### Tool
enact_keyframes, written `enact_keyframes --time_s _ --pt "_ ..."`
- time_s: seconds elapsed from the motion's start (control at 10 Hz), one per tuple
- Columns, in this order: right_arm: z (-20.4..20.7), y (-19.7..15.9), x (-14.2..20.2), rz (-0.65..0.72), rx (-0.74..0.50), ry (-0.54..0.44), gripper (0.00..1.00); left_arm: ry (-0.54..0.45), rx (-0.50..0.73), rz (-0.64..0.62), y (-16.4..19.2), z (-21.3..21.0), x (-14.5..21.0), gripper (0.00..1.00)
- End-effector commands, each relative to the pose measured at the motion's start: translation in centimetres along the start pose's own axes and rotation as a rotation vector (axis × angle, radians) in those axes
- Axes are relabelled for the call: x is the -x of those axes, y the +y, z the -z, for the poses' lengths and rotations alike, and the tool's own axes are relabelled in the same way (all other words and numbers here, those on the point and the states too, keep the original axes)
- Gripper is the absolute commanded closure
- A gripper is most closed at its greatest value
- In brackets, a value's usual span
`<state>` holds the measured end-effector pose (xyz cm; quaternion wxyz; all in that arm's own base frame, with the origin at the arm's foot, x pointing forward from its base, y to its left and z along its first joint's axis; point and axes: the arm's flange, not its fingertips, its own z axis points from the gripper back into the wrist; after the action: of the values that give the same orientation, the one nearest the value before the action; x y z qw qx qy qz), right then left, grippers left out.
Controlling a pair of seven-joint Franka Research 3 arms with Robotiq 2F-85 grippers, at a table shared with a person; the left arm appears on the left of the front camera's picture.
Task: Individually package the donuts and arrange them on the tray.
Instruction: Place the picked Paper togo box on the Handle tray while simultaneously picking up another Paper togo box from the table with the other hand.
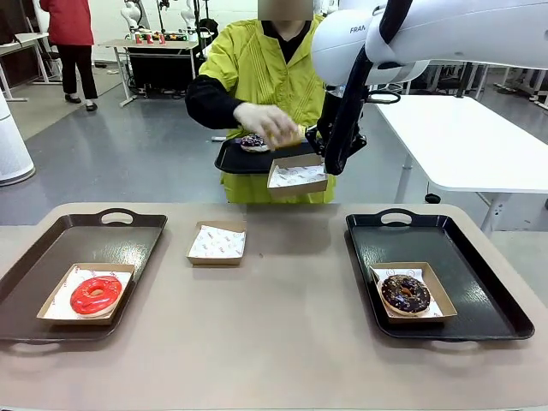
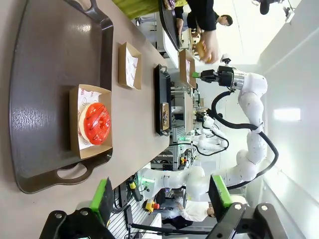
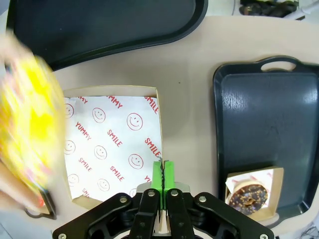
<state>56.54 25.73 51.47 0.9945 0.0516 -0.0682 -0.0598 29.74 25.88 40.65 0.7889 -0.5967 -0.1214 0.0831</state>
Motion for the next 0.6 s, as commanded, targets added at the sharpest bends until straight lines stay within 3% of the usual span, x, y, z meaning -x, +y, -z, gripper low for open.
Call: enact_keyframes --time_s 0.0,0.5 --pt "-0.12 -0.19 0.18 0.002 -0.002 -0.004 1.00 -0.011 0.018 0.014 -0.24 -0.01 0.39 0.00" --pt "-0.12 -0.19 0.18 0.002 -0.002 -0.004 1.00 -0.011 0.018 0.014 -0.24 -0.01 0.39 0.00"
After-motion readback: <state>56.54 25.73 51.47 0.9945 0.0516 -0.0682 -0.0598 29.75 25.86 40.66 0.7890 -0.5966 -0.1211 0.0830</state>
